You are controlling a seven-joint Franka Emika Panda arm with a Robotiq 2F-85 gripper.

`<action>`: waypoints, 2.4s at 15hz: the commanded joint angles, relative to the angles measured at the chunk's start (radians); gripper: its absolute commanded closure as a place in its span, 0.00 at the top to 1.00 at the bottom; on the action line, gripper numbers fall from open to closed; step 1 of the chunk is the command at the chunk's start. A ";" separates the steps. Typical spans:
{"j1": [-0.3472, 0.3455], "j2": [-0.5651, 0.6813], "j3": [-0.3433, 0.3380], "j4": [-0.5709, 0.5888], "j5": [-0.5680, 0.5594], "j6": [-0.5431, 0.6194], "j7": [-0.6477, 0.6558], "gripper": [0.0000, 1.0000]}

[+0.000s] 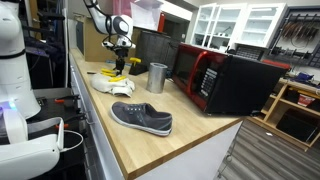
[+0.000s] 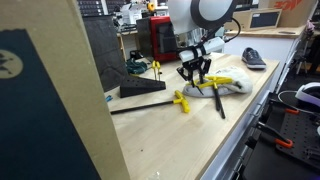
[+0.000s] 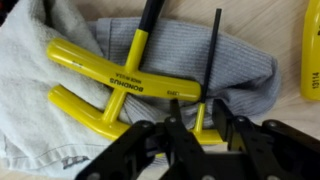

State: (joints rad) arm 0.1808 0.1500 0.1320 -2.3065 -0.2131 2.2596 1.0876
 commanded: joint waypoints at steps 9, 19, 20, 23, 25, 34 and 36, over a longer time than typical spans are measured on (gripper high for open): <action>0.006 -0.064 -0.014 -0.014 -0.011 0.001 0.001 0.02; -0.077 -0.312 -0.012 -0.022 -0.160 0.076 0.042 0.02; -0.093 -0.321 -0.007 -0.021 -0.209 0.097 0.058 0.02; -0.145 -0.351 0.009 -0.029 -0.411 0.162 0.148 0.02; -0.175 -0.364 0.016 -0.035 -0.567 0.202 0.236 0.02; -0.200 -0.417 -0.030 -0.088 -1.244 0.184 0.677 0.02; -0.194 -0.410 -0.046 -0.114 -1.347 0.164 0.745 0.02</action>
State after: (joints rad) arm -0.0206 -0.2320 0.1018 -2.3663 -1.4282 2.4471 1.7028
